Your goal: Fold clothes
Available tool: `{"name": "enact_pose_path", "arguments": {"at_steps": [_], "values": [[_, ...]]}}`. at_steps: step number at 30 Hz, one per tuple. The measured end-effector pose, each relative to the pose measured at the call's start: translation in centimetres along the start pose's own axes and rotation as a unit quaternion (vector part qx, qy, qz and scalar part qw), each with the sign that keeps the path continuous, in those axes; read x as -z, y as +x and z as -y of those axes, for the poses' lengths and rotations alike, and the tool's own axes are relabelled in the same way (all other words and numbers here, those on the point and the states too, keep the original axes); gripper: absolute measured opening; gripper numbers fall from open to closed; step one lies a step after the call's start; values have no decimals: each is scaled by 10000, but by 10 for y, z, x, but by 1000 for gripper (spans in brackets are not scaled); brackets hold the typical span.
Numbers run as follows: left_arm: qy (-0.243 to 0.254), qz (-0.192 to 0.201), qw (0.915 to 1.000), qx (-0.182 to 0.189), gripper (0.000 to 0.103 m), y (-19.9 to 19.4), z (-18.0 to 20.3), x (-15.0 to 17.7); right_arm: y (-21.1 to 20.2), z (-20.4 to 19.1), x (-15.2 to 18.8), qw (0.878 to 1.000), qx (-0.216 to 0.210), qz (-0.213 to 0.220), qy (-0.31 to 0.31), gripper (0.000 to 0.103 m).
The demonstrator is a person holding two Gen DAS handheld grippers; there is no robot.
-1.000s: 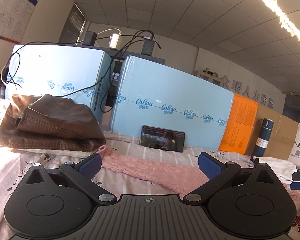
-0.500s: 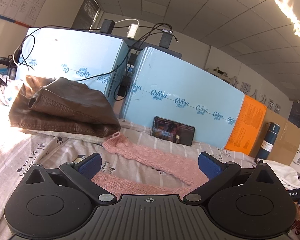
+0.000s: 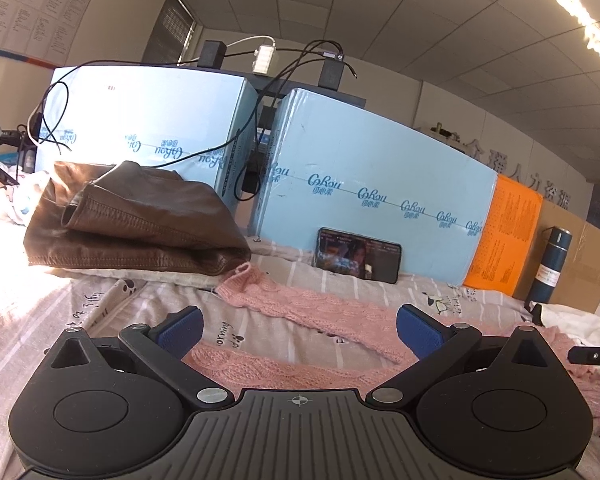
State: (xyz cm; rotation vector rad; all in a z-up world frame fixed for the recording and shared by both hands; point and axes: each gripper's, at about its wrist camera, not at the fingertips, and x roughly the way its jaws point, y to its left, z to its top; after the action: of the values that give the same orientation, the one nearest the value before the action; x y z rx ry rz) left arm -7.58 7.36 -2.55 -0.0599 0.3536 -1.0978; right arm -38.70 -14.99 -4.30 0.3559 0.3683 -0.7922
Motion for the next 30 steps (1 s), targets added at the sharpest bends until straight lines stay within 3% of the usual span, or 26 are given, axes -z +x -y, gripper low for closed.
{"name": "enact_pose_path", "arguments": {"at_steps": [4,8,12,15,16,21,25,27,30], "values": [[774,-63,9969,-146,103,-4,5,2,-25,9,8,9978,162,270,-575,92],[1800,-144,9835,-150,103,-13,11,8,-49,24,20,9909,348,347,-1251,98],[2931,-475,9547,187,103,-23,19,17,-66,36,28,9817,548,145,-1817,99],[3499,-946,9312,377,103,-25,22,22,-76,40,34,9716,619,-24,-2283,99],[3682,-1103,9221,439,103,-26,23,24,-77,40,36,9683,650,-70,-2410,99],[4194,-1492,8947,367,103,-14,31,31,-62,34,47,9486,732,-479,-3043,99],[4347,-1412,8883,448,103,-2,40,32,-46,19,58,9254,693,-599,-3677,99],[4434,-1335,8849,498,103,4,45,34,-41,10,59,9157,645,-444,-3942,99],[4463,-1243,8841,608,103,13,52,34,-33,0,57,9129,437,-337,-4045,99]]}}
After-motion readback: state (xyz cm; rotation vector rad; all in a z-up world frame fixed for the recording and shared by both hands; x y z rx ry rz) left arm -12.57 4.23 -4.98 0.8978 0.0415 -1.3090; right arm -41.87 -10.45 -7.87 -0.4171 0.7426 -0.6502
